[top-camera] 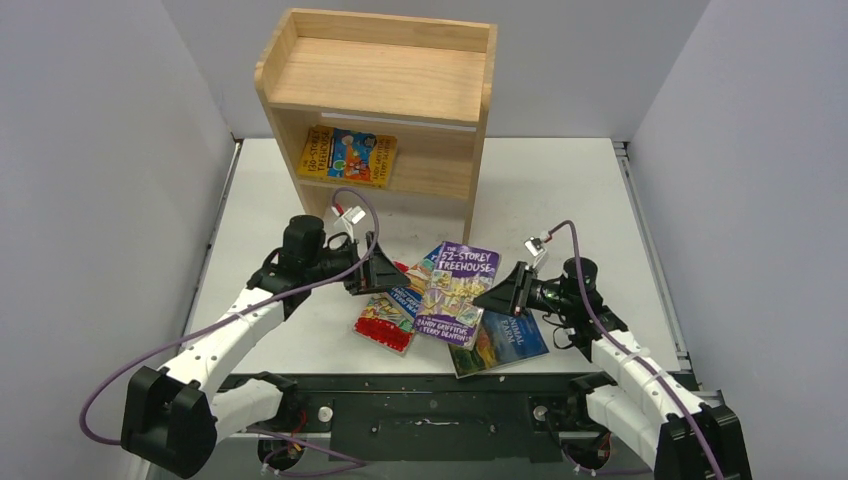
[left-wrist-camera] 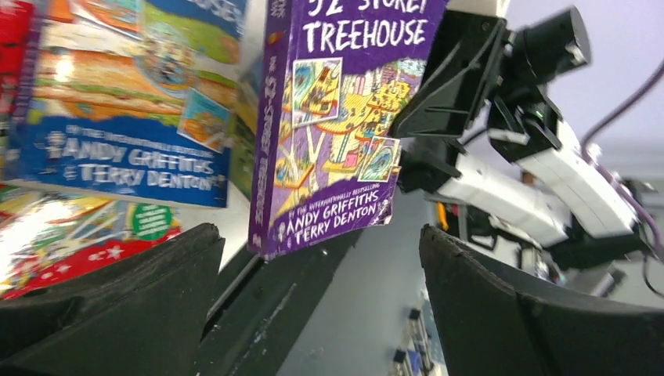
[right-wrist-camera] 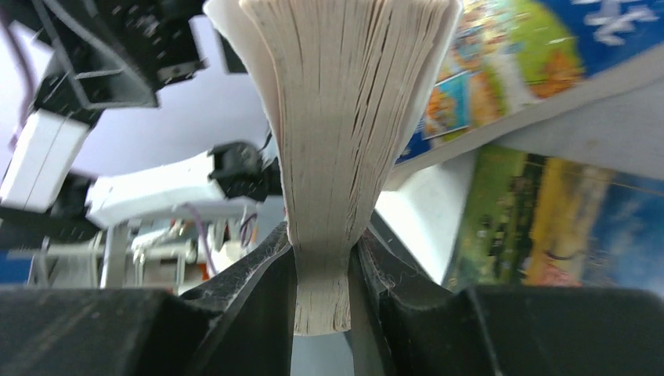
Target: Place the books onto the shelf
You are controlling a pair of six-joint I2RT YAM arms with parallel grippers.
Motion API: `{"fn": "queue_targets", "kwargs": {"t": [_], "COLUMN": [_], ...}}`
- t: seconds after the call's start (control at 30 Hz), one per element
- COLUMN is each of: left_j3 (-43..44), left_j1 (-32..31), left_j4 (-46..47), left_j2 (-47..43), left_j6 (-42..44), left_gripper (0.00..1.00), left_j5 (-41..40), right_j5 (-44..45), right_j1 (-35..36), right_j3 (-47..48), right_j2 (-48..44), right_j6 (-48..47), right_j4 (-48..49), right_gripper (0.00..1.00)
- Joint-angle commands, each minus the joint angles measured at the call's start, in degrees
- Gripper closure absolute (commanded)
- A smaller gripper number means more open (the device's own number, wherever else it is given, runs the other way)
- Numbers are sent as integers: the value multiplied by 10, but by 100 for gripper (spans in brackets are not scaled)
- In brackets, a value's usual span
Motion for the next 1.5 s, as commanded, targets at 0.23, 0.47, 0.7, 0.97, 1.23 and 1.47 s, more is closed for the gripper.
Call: {"fn": "queue_targets", "kwargs": {"t": [0.23, 0.47, 0.7, 0.97, 1.23, 1.47], "left_j3": [-70, -80, -78, -77, -65, -56], "left_j1": [-2, -4, -20, -53, -37, 131], "left_j4": [272, 327, 348, 359, 359, 288], "left_j2": [18, 38, 50, 71, 71, -30], "left_j6": [-91, -118, -134, -139, -150, -179], "left_gripper": [1, 23, 30, 68, 100, 100], "left_j5": [195, 238, 265, 258, 238, 206], "right_j5": [-179, -183, -172, -166, -147, -64], "right_j1": [75, 83, 87, 91, 85, -28], "right_j3": [23, 34, 39, 44, 72, 216], "right_j2": [55, 76, 92, 109, 106, 41], "right_j6": [138, 161, 140, 132, 47, -224], "right_j4": [353, 394, 377, 380, 234, -202], "right_gripper": [95, 95, 95, 95, 9, 10]}}
